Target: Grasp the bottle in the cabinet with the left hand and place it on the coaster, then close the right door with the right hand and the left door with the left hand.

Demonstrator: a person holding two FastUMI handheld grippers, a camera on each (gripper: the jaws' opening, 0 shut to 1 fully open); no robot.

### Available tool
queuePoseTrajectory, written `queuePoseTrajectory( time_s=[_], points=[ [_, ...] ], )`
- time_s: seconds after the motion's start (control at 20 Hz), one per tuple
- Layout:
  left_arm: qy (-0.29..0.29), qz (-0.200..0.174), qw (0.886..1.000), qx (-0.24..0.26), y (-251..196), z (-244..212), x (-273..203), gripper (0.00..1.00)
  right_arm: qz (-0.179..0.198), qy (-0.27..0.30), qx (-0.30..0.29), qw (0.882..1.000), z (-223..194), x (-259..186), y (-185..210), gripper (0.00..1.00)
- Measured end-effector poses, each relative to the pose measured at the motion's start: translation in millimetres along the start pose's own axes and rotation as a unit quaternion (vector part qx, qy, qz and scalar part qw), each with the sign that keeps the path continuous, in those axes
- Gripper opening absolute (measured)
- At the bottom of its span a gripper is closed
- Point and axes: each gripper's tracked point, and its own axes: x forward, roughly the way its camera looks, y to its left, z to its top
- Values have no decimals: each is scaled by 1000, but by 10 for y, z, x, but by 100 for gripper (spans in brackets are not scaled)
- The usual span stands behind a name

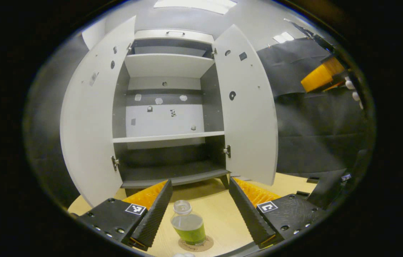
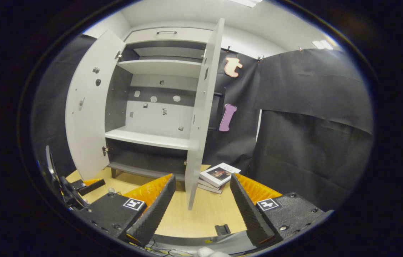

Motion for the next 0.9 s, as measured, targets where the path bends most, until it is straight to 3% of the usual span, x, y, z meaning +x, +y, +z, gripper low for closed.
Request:
queuePoseTrajectory(
  time_s=[0.45,0.7,0.9],
  points=[
    [-73,10,997,7,2,1500,-170,97,-17,-34,42,998,51,-142,-129,99],
    [-53,42,998,-19,273,1756,-337,97,-29,-44,65,997,56,-119,-283,99],
    [-26,90,995,-17,582,1721,-453,98,-40,-52,83,994,143,95,-644,99]
  ],
)
